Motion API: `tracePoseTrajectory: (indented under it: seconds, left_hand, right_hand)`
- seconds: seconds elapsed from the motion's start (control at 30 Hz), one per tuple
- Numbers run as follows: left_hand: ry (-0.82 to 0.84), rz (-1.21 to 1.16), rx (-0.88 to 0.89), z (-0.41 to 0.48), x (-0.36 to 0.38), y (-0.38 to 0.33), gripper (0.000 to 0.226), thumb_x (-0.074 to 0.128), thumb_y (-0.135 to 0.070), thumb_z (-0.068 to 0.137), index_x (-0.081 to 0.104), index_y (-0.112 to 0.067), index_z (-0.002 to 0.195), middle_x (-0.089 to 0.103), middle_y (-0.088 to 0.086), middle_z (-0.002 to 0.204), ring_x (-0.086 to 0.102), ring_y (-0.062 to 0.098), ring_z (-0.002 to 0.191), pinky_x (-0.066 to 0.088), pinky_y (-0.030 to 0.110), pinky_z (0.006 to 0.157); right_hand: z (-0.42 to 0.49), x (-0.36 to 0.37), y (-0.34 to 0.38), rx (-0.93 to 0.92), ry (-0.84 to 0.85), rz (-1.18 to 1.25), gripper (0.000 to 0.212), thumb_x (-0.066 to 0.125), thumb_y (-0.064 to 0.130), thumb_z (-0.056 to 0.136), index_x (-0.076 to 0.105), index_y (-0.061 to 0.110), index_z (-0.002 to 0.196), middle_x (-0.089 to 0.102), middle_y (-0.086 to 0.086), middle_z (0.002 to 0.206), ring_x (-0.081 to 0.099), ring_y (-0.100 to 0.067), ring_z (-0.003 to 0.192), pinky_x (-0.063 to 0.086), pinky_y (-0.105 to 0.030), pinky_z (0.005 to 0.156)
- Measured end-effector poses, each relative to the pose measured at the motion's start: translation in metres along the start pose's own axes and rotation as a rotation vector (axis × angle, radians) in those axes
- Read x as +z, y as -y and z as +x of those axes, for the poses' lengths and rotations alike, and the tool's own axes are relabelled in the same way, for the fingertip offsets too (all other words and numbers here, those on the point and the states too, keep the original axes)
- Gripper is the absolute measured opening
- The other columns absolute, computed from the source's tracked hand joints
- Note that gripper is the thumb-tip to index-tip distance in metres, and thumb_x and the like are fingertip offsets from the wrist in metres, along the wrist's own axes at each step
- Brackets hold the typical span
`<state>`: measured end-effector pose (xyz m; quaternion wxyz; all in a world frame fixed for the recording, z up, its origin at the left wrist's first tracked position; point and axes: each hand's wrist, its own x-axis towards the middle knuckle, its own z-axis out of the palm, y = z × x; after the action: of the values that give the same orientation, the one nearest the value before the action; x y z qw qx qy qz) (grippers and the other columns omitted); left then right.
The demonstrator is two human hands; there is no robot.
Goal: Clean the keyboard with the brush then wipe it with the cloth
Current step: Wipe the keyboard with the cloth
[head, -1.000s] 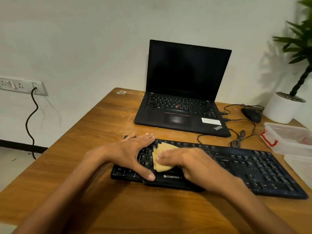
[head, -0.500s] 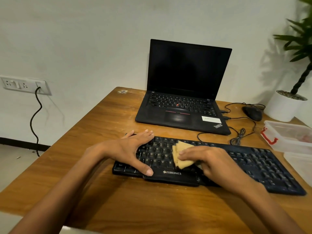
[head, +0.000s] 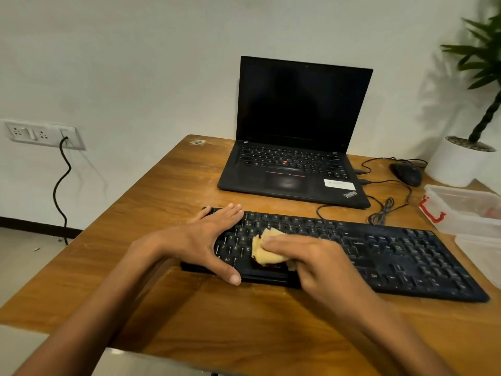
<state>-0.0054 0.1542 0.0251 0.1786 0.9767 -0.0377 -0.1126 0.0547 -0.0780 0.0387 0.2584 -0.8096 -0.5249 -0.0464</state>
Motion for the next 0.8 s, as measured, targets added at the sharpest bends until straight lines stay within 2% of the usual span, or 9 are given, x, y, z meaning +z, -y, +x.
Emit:
tracePoseTrajectory:
  seconds: [0.07, 0.17, 0.3, 0.37, 0.43, 0.5, 0.6, 0.7, 0.8]
  left_hand:
    - [0.005, 0.002, 0.000, 0.001, 0.000, -0.001, 0.136, 0.044, -0.092, 0.040, -0.014, -0.028, 0.145, -0.024, -0.019, 0.147, -0.028, -0.012, 0.129, -0.023, 0.026, 0.107]
    - [0.003, 0.016, 0.005, 0.001, 0.000, 0.000, 0.137, 0.046, -0.091, 0.040, -0.014, -0.026, 0.145, -0.024, -0.017, 0.148, -0.025, -0.008, 0.132, -0.022, 0.030, 0.109]
    - [-0.005, 0.000, 0.003, 0.000, 0.000, -0.001, 0.139, 0.040, -0.095, 0.036, -0.013, -0.027, 0.145, -0.025, -0.020, 0.144, -0.027, -0.009, 0.130, -0.023, 0.028, 0.107]
    - [-0.005, 0.005, 0.006, 0.000, 0.000, -0.002, 0.140, 0.039, -0.096, 0.035, -0.013, -0.027, 0.145, -0.026, -0.020, 0.144, -0.027, -0.009, 0.130, -0.023, 0.027, 0.106]
    - [-0.001, 0.006, 0.008, 0.001, 0.000, -0.002, 0.140, 0.038, -0.096, 0.034, -0.014, -0.027, 0.145, -0.026, -0.019, 0.145, -0.026, -0.008, 0.131, -0.023, 0.027, 0.106]
    - [0.002, 0.010, 0.003, 0.001, -0.001, -0.002, 0.140, 0.037, -0.097, 0.034, -0.014, -0.027, 0.144, -0.026, -0.019, 0.145, -0.025, -0.008, 0.131, -0.023, 0.028, 0.107]
    - [0.006, 0.013, -0.002, 0.000, -0.001, -0.003, 0.141, 0.037, -0.097, 0.033, -0.014, -0.027, 0.145, -0.026, -0.019, 0.144, -0.026, -0.008, 0.131, -0.022, 0.028, 0.107]
    - [0.012, -0.011, 0.006, 0.000, -0.002, -0.002, 0.141, 0.038, -0.097, 0.034, -0.014, -0.027, 0.145, -0.024, -0.018, 0.147, -0.026, -0.010, 0.130, -0.022, 0.027, 0.107]
    - [0.008, -0.017, 0.016, -0.003, -0.005, -0.004, 0.138, 0.041, -0.096, 0.038, -0.013, -0.027, 0.145, -0.024, -0.020, 0.145, -0.032, -0.025, 0.116, -0.024, 0.018, 0.102]
  right_hand:
    - [-0.006, 0.016, 0.012, -0.032, 0.046, -0.003, 0.061, 0.058, -0.012, 0.070, 0.062, 0.031, 0.113, 0.062, 0.020, 0.113, 0.056, 0.003, 0.108, 0.049, -0.032, 0.094]
    - [-0.012, 0.012, 0.019, -0.054, 0.156, 0.147, 0.065, 0.054, -0.011, 0.072, 0.058, 0.037, 0.115, 0.056, 0.031, 0.111, 0.046, 0.015, 0.112, 0.042, -0.018, 0.099]
    - [-0.006, 0.008, 0.009, 0.018, 0.005, 0.092, 0.057, 0.054, -0.008, 0.078, 0.055, 0.032, 0.119, 0.054, 0.025, 0.117, 0.042, 0.015, 0.110, 0.040, -0.020, 0.102]
    - [-0.008, 0.011, 0.013, -0.014, 0.077, 0.057, 0.058, 0.055, -0.010, 0.075, 0.059, 0.031, 0.116, 0.057, 0.022, 0.118, 0.042, 0.017, 0.108, 0.039, -0.016, 0.101]
    - [-0.013, 0.007, 0.017, -0.047, 0.195, 0.116, 0.059, 0.056, -0.011, 0.073, 0.063, 0.032, 0.112, 0.058, 0.027, 0.114, 0.042, 0.022, 0.107, 0.036, -0.007, 0.098]
    - [-0.014, -0.002, 0.016, -0.023, 0.220, 0.197, 0.058, 0.055, -0.013, 0.074, 0.064, 0.032, 0.109, 0.058, 0.028, 0.111, 0.045, 0.024, 0.105, 0.035, -0.004, 0.096]
    - [-0.013, -0.008, 0.002, 0.038, 0.072, 0.140, 0.052, 0.059, -0.006, 0.078, 0.059, 0.033, 0.111, 0.053, 0.027, 0.113, 0.042, 0.025, 0.103, 0.033, -0.004, 0.097]
    - [-0.018, -0.017, -0.007, 0.075, 0.169, 0.052, 0.045, 0.062, 0.003, 0.079, 0.058, 0.034, 0.112, 0.049, 0.028, 0.112, 0.044, 0.016, 0.106, 0.033, -0.009, 0.101]
    - [-0.022, -0.041, -0.020, 0.164, 0.208, -0.022, 0.046, 0.058, -0.005, 0.077, 0.066, 0.032, 0.103, 0.058, 0.024, 0.109, 0.047, 0.014, 0.100, 0.040, -0.016, 0.100]
